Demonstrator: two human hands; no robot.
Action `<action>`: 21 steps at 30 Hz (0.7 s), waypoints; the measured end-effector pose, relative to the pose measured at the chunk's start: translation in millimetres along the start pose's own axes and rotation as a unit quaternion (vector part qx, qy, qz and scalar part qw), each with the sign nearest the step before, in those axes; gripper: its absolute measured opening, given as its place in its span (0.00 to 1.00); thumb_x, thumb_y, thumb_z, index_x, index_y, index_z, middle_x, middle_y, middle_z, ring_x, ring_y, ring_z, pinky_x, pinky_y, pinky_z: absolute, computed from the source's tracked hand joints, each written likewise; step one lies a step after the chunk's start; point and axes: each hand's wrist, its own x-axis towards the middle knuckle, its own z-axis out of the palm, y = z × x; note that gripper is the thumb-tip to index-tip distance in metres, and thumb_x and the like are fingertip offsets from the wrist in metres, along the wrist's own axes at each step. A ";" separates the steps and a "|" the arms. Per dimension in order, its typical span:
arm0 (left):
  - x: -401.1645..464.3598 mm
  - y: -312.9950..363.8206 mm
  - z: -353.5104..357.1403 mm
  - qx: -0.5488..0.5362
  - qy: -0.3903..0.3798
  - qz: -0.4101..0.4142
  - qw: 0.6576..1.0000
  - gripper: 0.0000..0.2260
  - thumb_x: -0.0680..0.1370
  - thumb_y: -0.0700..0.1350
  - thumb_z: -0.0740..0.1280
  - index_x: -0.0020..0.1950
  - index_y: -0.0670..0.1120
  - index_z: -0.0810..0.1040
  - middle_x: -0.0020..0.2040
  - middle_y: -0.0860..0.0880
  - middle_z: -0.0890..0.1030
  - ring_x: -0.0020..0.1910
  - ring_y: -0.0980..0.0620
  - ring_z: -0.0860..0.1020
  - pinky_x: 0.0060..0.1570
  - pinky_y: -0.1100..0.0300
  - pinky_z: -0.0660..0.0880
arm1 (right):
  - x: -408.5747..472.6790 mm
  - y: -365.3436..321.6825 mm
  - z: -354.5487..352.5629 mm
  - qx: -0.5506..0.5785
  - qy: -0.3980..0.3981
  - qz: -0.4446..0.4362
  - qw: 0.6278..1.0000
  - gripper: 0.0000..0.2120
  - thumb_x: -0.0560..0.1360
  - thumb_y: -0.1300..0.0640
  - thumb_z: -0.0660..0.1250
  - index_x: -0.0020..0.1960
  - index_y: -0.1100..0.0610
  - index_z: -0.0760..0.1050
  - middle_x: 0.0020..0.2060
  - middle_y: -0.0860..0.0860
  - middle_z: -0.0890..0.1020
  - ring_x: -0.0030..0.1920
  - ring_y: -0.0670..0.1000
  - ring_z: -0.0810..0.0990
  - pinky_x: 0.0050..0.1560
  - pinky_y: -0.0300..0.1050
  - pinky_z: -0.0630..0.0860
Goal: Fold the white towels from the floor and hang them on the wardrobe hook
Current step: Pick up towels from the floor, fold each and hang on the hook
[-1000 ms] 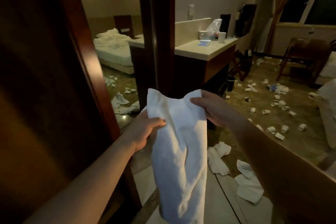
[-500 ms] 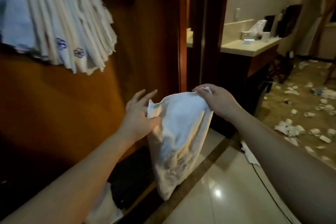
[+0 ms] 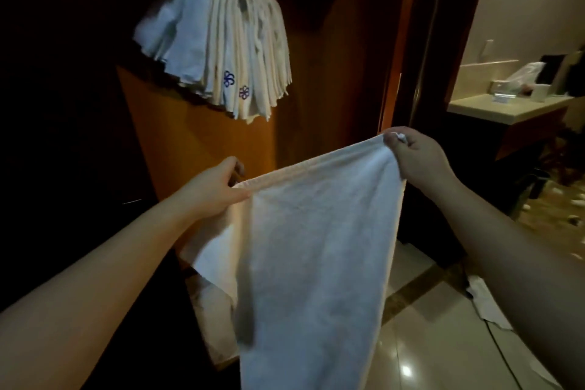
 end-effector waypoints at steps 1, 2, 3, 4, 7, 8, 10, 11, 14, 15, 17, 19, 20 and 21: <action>-3.9 -2.8 -5.1 0.044 -0.016 -0.013 0.999 0.12 0.77 0.54 0.71 0.54 0.60 0.69 0.44 0.58 0.76 0.40 0.61 0.75 0.32 0.63 0.69 | -3.0 -3.7 4.0 -0.008 -0.012 -0.010 1.000 0.09 0.82 0.41 0.59 0.55 0.38 0.78 0.43 0.34 0.77 0.47 0.39 0.75 0.45 0.39 0.69; -6.2 -7.8 -8.7 0.101 -0.036 -0.020 0.994 0.09 0.78 0.55 0.69 0.54 0.59 0.70 0.44 0.57 0.76 0.41 0.60 0.76 0.32 0.62 0.69 | -5.8 -9.0 7.6 -0.014 -0.020 -0.019 1.000 0.11 0.83 0.41 0.59 0.56 0.39 0.79 0.43 0.34 0.77 0.47 0.39 0.75 0.45 0.37 0.69; -10.6 -10.1 -12.0 0.161 -0.057 -0.025 0.985 0.05 0.79 0.54 0.67 0.49 0.55 0.74 0.42 0.55 0.77 0.39 0.58 0.76 0.32 0.61 0.69 | -8.0 -15.0 10.3 -0.014 -0.024 -0.026 0.999 0.11 0.83 0.41 0.59 0.56 0.39 0.79 0.43 0.33 0.77 0.47 0.38 0.75 0.45 0.36 0.68; -13.8 -16.5 -11.7 0.210 -0.077 -0.034 0.974 0.07 0.80 0.52 0.66 0.44 0.52 0.76 0.41 0.53 0.78 0.38 0.56 0.75 0.31 0.60 0.69 | -9.5 -21.3 12.2 -0.010 -0.027 -0.030 0.999 0.10 0.82 0.41 0.59 0.56 0.39 0.79 0.43 0.32 0.77 0.46 0.36 0.75 0.45 0.35 0.67; -31.3 -37.7 -5.5 0.282 -0.137 -0.078 0.946 0.08 0.79 0.47 0.65 0.42 0.48 0.79 0.39 0.52 0.77 0.36 0.54 0.75 0.32 0.60 0.68 | -15.4 -37.4 17.4 -0.014 -0.042 -0.055 0.997 0.11 0.82 0.40 0.59 0.55 0.39 0.80 0.42 0.32 0.77 0.46 0.32 0.73 0.44 0.33 0.66; -37.9 -44.9 -1.7 0.296 -0.153 -0.085 0.939 0.08 0.79 0.48 0.64 0.47 0.46 0.81 0.43 0.51 0.78 0.40 0.53 0.76 0.35 0.60 0.70 | -18.4 -41.2 19.6 -0.020 -0.049 -0.068 0.996 0.12 0.82 0.40 0.59 0.56 0.41 0.80 0.42 0.32 0.77 0.46 0.32 0.73 0.44 0.33 0.65; -48.8 -58.6 6.9 0.311 -0.155 -0.083 0.934 0.15 0.81 0.52 0.62 0.59 0.46 0.82 0.55 0.49 0.78 0.53 0.49 0.78 0.48 0.57 0.74 | -23.6 -46.0 22.6 -0.027 -0.055 -0.084 0.995 0.15 0.82 0.40 0.58 0.57 0.43 0.81 0.42 0.31 0.76 0.46 0.32 0.72 0.44 0.33 0.65; -52.7 -63.8 9.6 0.299 -0.144 -0.082 0.940 0.16 0.81 0.53 0.62 0.62 0.46 0.80 0.56 0.49 0.78 0.55 0.48 0.78 0.51 0.55 0.74 | -24.8 -47.1 22.7 -0.028 -0.055 -0.087 0.994 0.14 0.82 0.40 0.59 0.57 0.43 0.81 0.42 0.31 0.76 0.46 0.32 0.72 0.44 0.33 0.64; -65.2 -74.1 11.7 0.203 -0.077 -0.108 0.970 0.06 0.80 0.51 0.65 0.53 0.51 0.78 0.44 0.53 0.78 0.42 0.54 0.77 0.39 0.58 0.75 | -26.2 -47.5 18.9 -0.024 -0.044 -0.080 0.996 0.13 0.83 0.41 0.59 0.57 0.43 0.81 0.42 0.32 0.77 0.46 0.32 0.72 0.44 0.33 0.65; -69.2 -77.9 10.2 0.194 -0.052 -0.117 0.972 0.02 0.80 0.50 0.65 0.50 0.53 0.75 0.42 0.52 0.78 0.40 0.53 0.77 0.37 0.58 0.74 | -26.2 -47.6 16.5 -0.018 -0.035 -0.072 0.997 0.13 0.83 0.41 0.59 0.57 0.43 0.81 0.43 0.32 0.77 0.47 0.33 0.73 0.44 0.33 0.65; -75.6 -86.5 5.3 0.157 0.009 -0.146 0.977 0.05 0.80 0.47 0.65 0.47 0.53 0.69 0.40 0.49 0.77 0.36 0.51 0.76 0.32 0.57 0.70 | -25.8 -47.3 11.8 -0.008 -0.018 -0.060 0.998 0.14 0.82 0.40 0.59 0.58 0.43 0.81 0.44 0.35 0.79 0.49 0.38 0.75 0.44 0.34 0.66; -79.3 -90.5 -4.2 0.080 0.073 -0.177 0.978 0.04 0.80 0.45 0.65 0.50 0.51 0.70 0.40 0.48 0.77 0.35 0.51 0.76 0.30 0.57 0.68 | -25.2 -45.9 7.5 -0.016 -0.021 -0.063 0.998 0.15 0.82 0.40 0.59 0.59 0.43 0.82 0.47 0.37 0.80 0.52 0.43 0.76 0.45 0.36 0.67; -80.1 -91.0 -10.0 0.039 0.099 -0.184 0.977 0.02 0.80 0.46 0.64 0.52 0.51 0.73 0.42 0.49 0.77 0.37 0.51 0.77 0.31 0.57 0.69 | -24.4 -44.2 5.4 -0.026 -0.025 -0.064 0.997 0.15 0.82 0.39 0.60 0.60 0.43 0.82 0.48 0.37 0.80 0.53 0.43 0.76 0.45 0.36 0.68; -80.2 -91.6 -14.9 -0.002 0.122 -0.184 0.975 0.03 0.81 0.46 0.64 0.52 0.49 0.76 0.43 0.49 0.79 0.39 0.51 0.78 0.32 0.57 0.71 | -22.9 -42.3 3.3 -0.034 -0.027 -0.061 0.997 0.15 0.82 0.39 0.60 0.60 0.43 0.82 0.49 0.38 0.80 0.53 0.43 0.76 0.45 0.36 0.68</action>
